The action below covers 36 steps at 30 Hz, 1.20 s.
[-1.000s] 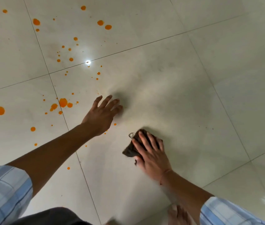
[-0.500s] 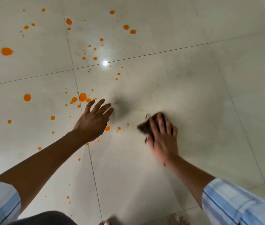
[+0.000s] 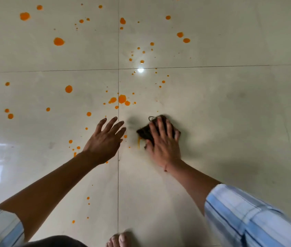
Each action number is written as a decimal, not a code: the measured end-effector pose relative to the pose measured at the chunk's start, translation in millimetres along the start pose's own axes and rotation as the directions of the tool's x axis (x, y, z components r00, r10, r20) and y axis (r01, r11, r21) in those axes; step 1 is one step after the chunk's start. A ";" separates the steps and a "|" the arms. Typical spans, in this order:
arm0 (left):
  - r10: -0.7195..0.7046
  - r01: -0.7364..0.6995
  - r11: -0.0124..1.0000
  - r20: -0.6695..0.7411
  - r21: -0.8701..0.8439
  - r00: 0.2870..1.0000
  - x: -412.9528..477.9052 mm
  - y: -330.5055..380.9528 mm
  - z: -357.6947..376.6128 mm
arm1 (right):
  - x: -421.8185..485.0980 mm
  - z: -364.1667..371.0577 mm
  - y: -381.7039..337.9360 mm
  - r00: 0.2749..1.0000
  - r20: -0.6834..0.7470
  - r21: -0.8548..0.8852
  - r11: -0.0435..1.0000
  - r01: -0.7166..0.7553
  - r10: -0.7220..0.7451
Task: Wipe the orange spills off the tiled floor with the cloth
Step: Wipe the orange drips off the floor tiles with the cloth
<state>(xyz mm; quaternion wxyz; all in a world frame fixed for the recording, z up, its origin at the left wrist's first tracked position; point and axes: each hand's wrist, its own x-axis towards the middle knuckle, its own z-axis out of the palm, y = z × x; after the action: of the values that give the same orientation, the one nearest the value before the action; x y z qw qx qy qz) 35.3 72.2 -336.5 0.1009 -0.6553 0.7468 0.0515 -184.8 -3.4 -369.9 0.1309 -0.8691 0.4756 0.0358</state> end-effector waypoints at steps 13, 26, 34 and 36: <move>-0.261 0.280 0.955 0.170 -0.094 0.950 -65.7 -22.4 19.1 | 12.5 15.6 -71.1 0.963 0.035 -0.038 0.963 0.268 -0.266; -0.284 0.322 0.938 0.245 -0.132 0.927 -72.6 -24.2 20.3 | -15.0 22.6 -76.0 0.874 0.113 -0.061 0.874 0.482 -0.473; -0.317 0.356 0.921 0.225 -0.159 0.921 -82.4 -23.5 23.5 | 32.1 20.1 -107.7 0.948 0.056 -0.047 0.948 0.316 -0.313; -0.364 0.402 0.899 0.210 -0.175 0.907 -96.5 -25.3 26.7 | 7.5 29.6 -113.9 0.871 0.109 -0.051 0.873 0.485 -0.478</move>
<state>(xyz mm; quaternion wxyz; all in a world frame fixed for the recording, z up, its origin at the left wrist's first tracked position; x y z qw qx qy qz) 74.2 167.9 -340.0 0.1022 -0.7898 0.5813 0.1671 -83.7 56.6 -377.7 0.1245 -0.9619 0.2356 0.0607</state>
